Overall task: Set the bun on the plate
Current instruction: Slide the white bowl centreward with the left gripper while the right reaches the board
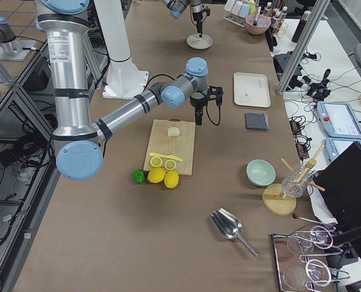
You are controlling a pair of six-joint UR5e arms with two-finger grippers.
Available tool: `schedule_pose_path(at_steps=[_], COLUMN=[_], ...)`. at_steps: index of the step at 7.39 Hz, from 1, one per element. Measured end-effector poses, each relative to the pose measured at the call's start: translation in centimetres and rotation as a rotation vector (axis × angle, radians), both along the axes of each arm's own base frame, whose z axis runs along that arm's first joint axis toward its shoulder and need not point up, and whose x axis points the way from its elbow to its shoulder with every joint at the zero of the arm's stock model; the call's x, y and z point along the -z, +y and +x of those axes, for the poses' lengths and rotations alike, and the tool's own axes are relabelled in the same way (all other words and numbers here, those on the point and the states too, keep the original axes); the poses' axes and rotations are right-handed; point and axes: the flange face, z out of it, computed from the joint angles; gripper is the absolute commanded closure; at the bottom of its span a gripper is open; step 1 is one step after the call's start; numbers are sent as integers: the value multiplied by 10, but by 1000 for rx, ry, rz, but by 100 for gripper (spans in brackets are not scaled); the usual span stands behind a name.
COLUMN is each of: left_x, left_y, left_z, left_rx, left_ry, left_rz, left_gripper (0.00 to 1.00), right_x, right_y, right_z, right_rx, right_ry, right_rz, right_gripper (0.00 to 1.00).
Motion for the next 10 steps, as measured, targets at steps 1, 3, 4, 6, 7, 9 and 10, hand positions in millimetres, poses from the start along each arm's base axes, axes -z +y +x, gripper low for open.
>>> schedule_pose_path(at_steps=[1,3,4,6,7,9,10], left_x=[1,4,12,64,115,222,278], left_y=[1,8,6,-21,-39,-50,-50], left_z=[0,-1,-10,-25,-17,51,105], left_rx=[-5,-55,-84,-96,-74,-28,2], left_ry=[4,37,74,173,219,277,277], left_rz=[4,-16,-31,-67,-108,-186,-212], left_gripper=[100,100,100,100,100,100,100], right_x=[0,-1,-2,-6,-5,-2,-2], right_y=[0,0,0,2,6,17,23], right_z=[0,1,2,1,-9,-41,-55], right_rx=[0,-1,-2,4,21,59,75], right_ry=[1,1,3,8,12,42,50], right_rz=[-1,-2,-4,-12,-7,29,35], right_gripper=[0,0,0,0,0,0,0])
